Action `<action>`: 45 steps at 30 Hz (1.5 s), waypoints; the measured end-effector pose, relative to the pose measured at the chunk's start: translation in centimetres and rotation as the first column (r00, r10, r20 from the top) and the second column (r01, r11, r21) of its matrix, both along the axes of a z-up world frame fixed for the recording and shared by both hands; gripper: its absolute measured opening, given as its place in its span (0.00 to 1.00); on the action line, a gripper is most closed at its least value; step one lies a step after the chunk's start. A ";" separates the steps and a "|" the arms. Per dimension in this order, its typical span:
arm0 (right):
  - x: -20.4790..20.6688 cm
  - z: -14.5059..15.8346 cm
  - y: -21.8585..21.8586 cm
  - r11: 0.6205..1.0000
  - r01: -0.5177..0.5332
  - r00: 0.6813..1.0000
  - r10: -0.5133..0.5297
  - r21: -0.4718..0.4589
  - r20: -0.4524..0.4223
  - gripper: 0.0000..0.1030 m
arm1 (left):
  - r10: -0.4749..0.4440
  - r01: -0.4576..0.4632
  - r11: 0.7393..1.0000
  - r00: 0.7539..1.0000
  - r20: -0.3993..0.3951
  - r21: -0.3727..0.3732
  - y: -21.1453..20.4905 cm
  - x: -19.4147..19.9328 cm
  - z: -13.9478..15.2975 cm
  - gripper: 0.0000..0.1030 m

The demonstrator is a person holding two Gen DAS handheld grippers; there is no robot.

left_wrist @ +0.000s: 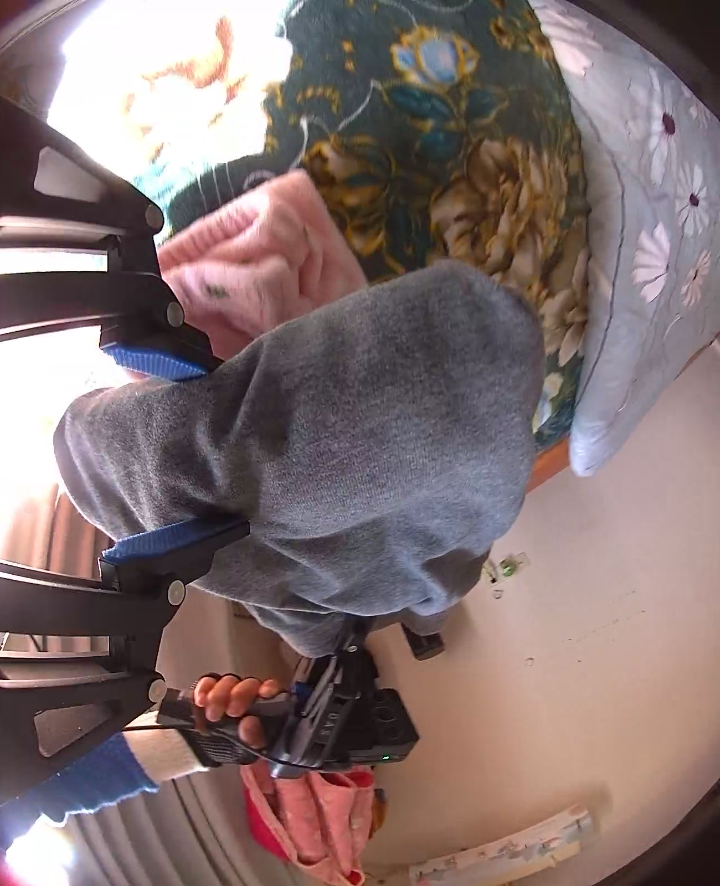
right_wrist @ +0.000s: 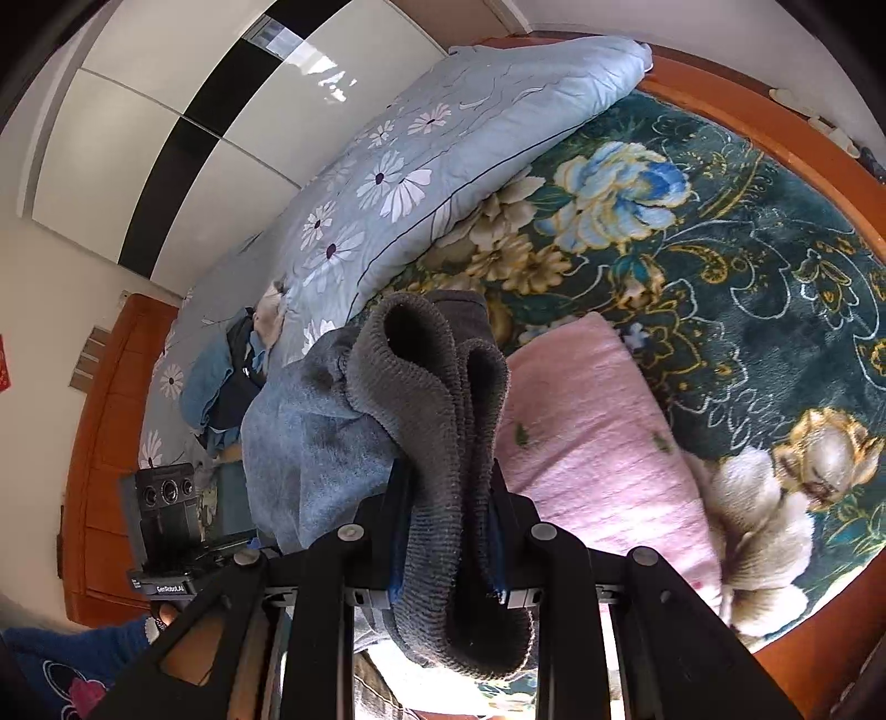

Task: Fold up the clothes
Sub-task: 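Carry the folded sweatpants with both grippers onto the pink folded garment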

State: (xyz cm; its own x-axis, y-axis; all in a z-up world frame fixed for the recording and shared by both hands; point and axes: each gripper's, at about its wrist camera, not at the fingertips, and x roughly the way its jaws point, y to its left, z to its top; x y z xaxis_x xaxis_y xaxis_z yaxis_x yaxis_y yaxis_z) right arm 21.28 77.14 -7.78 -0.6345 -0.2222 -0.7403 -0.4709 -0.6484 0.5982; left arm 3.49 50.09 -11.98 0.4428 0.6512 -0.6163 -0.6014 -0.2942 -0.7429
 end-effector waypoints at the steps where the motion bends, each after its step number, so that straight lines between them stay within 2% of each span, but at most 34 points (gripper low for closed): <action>1: 0.1 -0.3 0.7 1.000 -0.003 1.000 0.003 -0.002 0.009 0.25 | -0.011 0.011 1.000 1.000 0.002 -0.008 0.4 0.5 -0.3 0.47; 4: 0.4 -1.7 2.2 1.000 -0.019 0.999 0.020 -0.020 0.046 0.25 | -0.032 0.032 0.998 0.999 0.009 -0.047 1.1 1.7 -1.8 0.47; 7: 0.6 -3.9 3.3 0.999 0.013 0.995 -0.010 -0.030 0.097 0.25 | -0.036 0.034 0.996 0.999 -0.017 -0.086 1.3 2.2 -3.5 0.47; 12: 1.4 -6.6 4.4 0.995 0.091 0.989 -0.087 -0.036 0.116 0.25 | -0.010 0.007 0.991 1.000 -0.024 -0.130 1.0 1.3 -5.7 0.50; 16: 1.6 -7.8 4.4 0.988 0.152 0.980 -0.149 -0.011 0.129 0.25 | -0.026 0.014 0.986 0.997 -0.071 -0.164 1.6 1.5 -5.9 0.51; 20: 1.7 -6.6 3.7 0.984 0.172 0.976 -0.175 0.039 0.132 0.26 | -0.077 0.056 0.983 0.990 -0.115 -0.174 0.6 1.7 -3.9 0.50; 25: 3.3 -2.7 2.1 0.969 0.187 0.975 -0.204 0.163 0.093 0.26 | -0.131 0.091 0.976 0.970 -0.203 -0.196 -1.6 1.0 -1.7 0.50; 29: 3.5 -0.7 -1.4 0.962 0.131 0.988 -0.147 0.238 0.049 0.25 | -0.092 0.046 0.990 0.928 -0.361 -0.132 -1.1 0.3 2.1 0.50; 33: 2.6 -2.1 -4.1 0.965 0.074 0.992 -0.097 0.253 0.082 0.26 | -0.108 0.078 0.993 0.901 -0.420 -0.088 3.6 0.8 3.0 0.50; 36: 2.3 -3.6 -5.0 0.966 0.030 0.992 -0.061 0.257 0.113 0.26 | -0.102 0.058 0.993 0.879 -0.467 -0.107 5.8 0.4 1.8 0.50; 39: 2.8 -4.7 -4.7 0.957 0.044 0.984 -0.092 0.287 0.154 0.25 | -0.108 0.048 0.989 0.885 -0.453 -0.142 6.4 -0.3 -0.8 0.50; 41: 3.0 -5.4 -4.5 0.960 0.055 0.984 -0.099 0.274 0.150 0.25 | -0.108 0.043 0.987 0.892 -0.439 -0.157 6.7 -0.7 -2.3 0.50; 45: 2.9 -6.8 -4.7 0.962 0.065 0.981 -0.111 0.265 0.161 0.25 | -0.081 0.015 0.985 0.923 -0.377 -0.174 6.5 -1.7 -3.4 0.50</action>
